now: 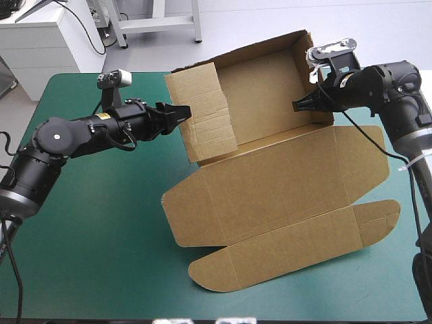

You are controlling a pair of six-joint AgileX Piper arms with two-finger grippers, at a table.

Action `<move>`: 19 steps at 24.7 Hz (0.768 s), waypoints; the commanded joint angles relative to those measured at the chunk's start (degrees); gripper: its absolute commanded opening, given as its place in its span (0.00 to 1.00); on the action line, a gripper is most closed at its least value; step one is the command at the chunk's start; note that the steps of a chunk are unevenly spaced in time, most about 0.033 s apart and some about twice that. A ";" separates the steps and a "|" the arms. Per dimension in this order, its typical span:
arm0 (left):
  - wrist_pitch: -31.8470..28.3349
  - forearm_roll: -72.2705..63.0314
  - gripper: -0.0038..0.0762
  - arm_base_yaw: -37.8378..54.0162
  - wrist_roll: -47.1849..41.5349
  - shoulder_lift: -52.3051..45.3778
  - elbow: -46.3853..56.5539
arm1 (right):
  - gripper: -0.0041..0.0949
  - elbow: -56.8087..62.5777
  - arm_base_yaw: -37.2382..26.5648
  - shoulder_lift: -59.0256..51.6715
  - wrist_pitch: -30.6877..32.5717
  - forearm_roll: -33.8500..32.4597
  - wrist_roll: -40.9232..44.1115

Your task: Fold the box

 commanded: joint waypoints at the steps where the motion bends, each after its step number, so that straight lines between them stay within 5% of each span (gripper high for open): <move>1: -6.22 8.97 0.51 -4.84 -11.53 -2.23 -1.39 | 0.03 -3.11 2.06 -2.40 -3.55 -2.20 1.62; 8: -8.18 36.23 0.51 -9.09 -35.81 -1.51 -1.39 | 0.04 -4.25 10.16 -2.40 -4.54 -14.41 8.01; 19: -8.18 42.76 0.51 -10.93 -45.90 1.14 -1.15 | 0.04 -4.25 11.10 -2.40 -4.54 -15.84 9.42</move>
